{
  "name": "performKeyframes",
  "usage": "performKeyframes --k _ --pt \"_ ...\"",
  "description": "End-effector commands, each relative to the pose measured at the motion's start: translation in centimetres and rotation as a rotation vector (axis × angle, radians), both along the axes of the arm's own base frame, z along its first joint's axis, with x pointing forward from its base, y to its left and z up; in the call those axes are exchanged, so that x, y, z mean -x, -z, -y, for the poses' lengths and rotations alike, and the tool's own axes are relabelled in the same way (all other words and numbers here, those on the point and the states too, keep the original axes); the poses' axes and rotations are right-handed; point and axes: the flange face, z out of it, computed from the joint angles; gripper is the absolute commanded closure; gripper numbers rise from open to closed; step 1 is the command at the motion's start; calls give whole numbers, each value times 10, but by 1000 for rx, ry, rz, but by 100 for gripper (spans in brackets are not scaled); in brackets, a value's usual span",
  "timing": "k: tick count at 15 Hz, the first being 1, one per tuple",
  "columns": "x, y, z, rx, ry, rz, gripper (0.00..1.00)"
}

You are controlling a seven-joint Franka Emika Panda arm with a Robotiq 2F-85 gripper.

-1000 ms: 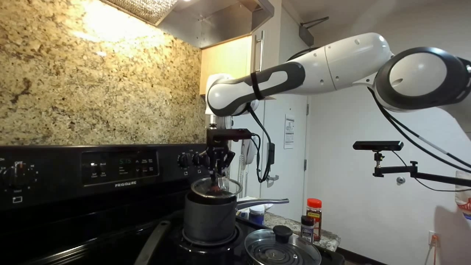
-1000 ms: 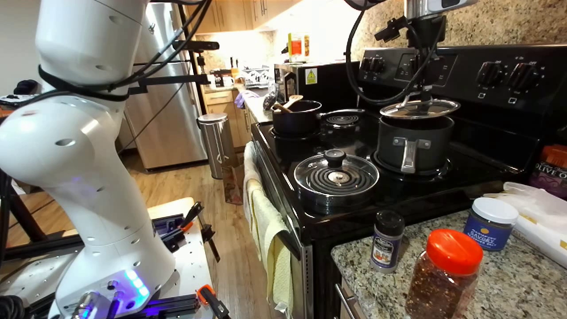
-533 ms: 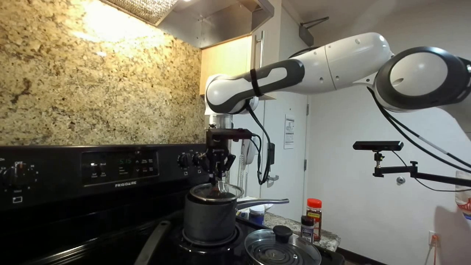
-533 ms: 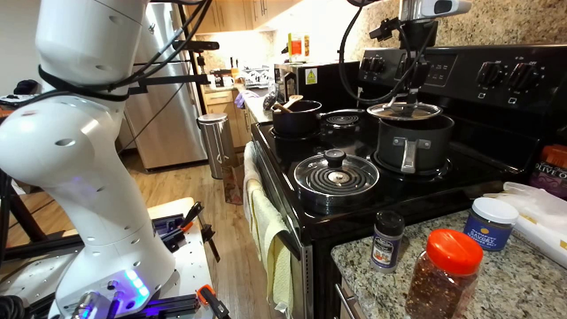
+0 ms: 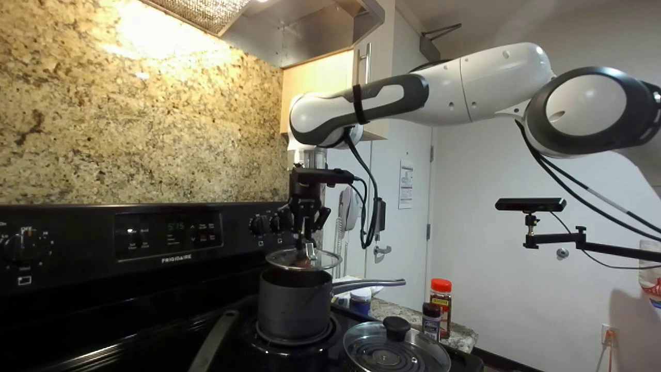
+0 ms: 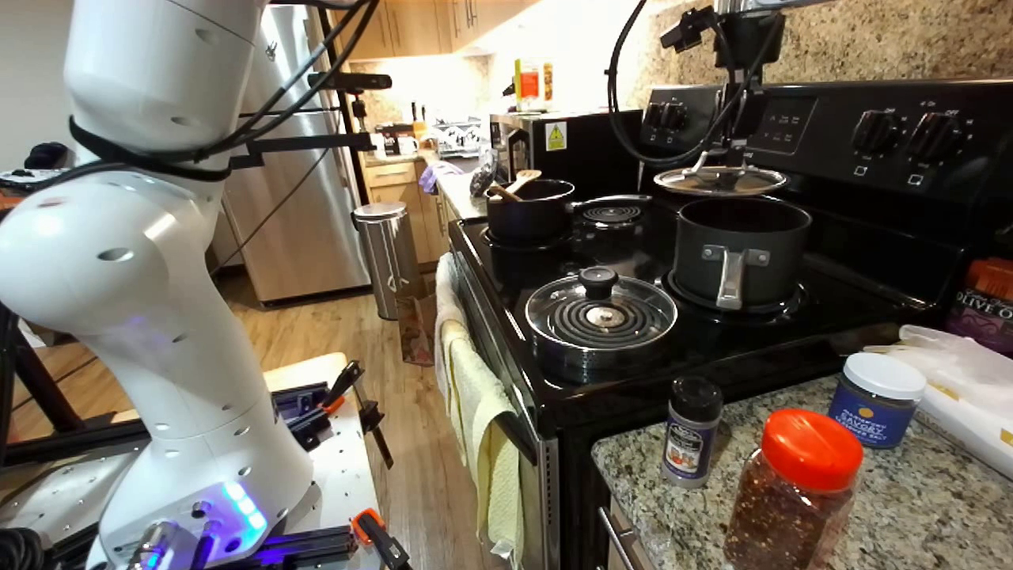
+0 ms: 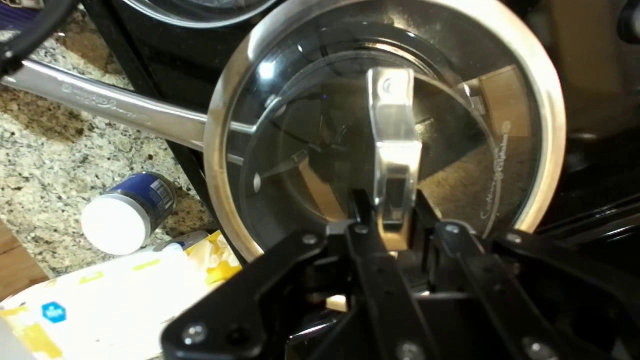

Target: Remove the lid from the stove and put it on top of the pot on the upper right plate

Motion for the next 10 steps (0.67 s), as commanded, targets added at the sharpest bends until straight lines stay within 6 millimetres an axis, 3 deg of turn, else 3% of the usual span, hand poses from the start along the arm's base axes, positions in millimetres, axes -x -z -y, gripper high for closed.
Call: performKeyframes --k 1,9,10 --pt "-3 -16 1 -21 13 -14 95" --pt "-9 -19 0 -29 17 -7 95" --pt "-5 -10 -2 -1 -2 -20 95"
